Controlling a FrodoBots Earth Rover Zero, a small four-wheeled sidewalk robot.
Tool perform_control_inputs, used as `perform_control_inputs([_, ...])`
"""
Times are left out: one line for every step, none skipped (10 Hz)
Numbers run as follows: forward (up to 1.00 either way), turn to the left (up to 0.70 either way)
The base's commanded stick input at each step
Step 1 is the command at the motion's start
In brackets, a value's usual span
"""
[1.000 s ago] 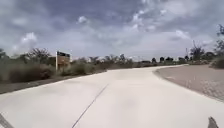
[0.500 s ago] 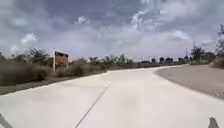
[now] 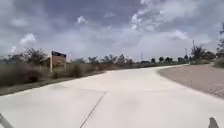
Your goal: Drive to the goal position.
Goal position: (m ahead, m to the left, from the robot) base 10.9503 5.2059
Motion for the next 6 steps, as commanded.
perform_control_inputs([0.7, 0.0])
perform_control_inputs([0.7, 0.0])
perform_control_inputs([0.7, 0.0])
perform_control_inputs([0.7, 0.0])
perform_control_inputs([0.7, 0.0])
perform_control_inputs([0.7, 0.0])
